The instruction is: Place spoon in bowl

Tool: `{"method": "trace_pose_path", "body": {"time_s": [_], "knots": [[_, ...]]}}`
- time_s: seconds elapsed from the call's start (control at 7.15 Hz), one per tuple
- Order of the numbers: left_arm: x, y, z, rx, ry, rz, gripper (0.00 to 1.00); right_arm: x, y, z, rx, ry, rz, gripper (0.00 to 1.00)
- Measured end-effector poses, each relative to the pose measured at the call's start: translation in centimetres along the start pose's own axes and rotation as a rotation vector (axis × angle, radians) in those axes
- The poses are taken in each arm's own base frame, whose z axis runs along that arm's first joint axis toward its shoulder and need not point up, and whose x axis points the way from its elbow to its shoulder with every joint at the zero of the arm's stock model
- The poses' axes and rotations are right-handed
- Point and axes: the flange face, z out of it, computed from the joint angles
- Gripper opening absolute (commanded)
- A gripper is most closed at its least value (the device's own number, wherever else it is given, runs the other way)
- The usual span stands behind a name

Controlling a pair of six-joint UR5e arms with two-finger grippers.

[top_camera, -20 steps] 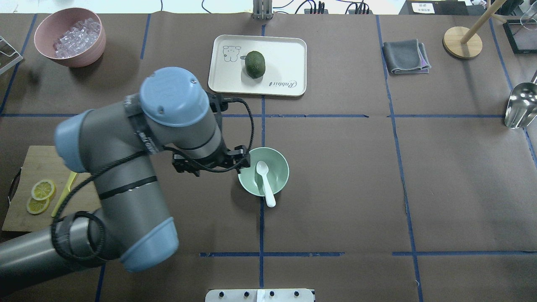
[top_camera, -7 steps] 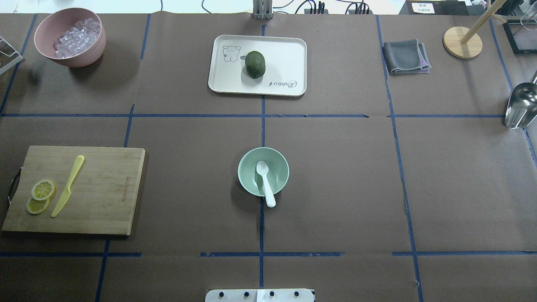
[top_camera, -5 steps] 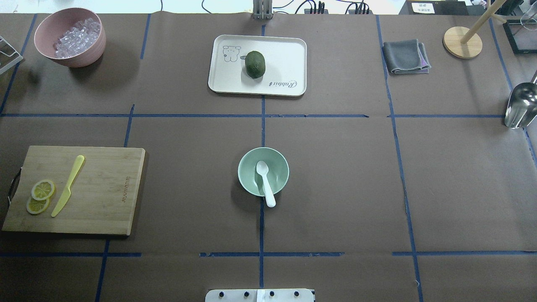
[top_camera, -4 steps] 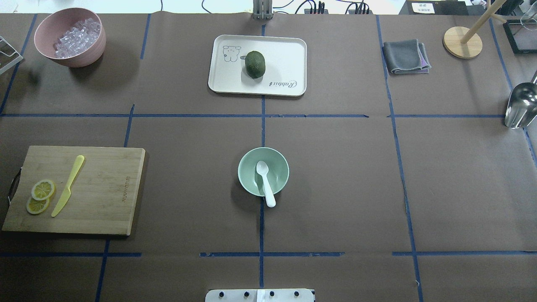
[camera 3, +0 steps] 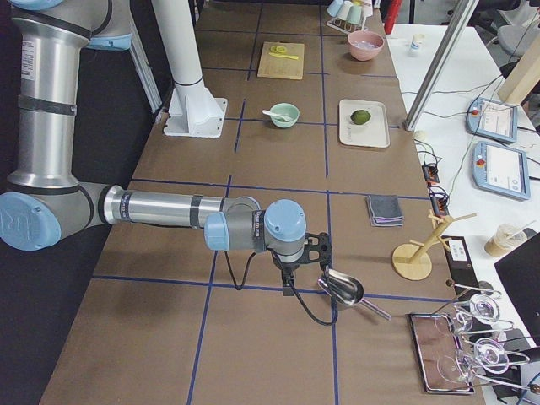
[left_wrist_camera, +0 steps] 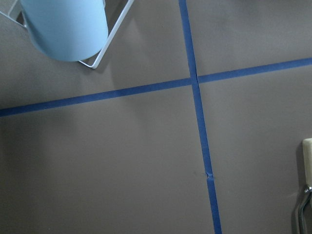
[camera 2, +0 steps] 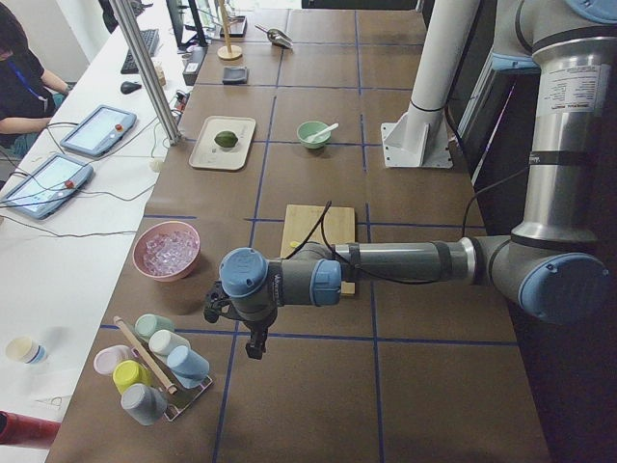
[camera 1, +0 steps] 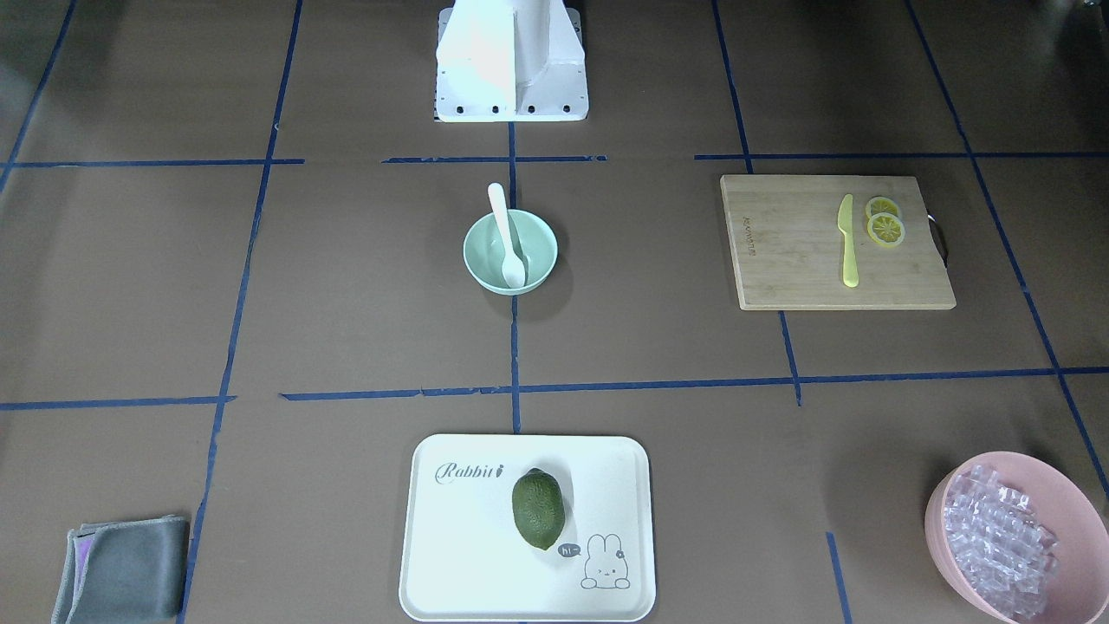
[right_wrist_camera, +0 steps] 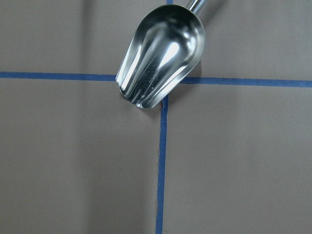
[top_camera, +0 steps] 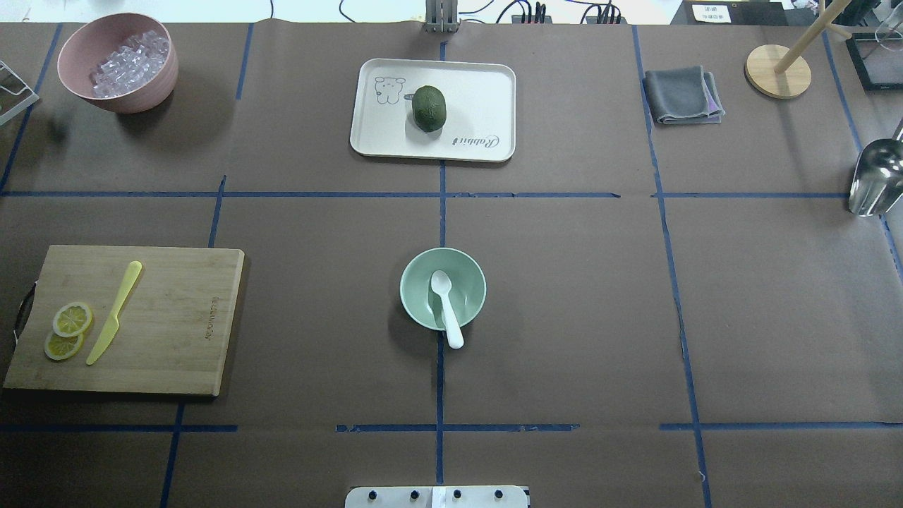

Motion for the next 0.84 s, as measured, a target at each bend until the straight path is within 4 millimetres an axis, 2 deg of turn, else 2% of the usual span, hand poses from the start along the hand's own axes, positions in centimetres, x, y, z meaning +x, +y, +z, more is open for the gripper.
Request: {"method": "trace_pose_path", "body": {"time_s": [0.28,0.84], "knots": [[-0.63,0.22,-0.77,0.015,0.001,-0.016,1.0,0.01,-0.01,-0.01,0.001,0.002,-0.001,1.0],[-0.82,0.32,-0.93,0.018,0.0,-0.021,1.0,0.16,-0.01,0.05,0.0,0.01,0.0,1.0]]}}
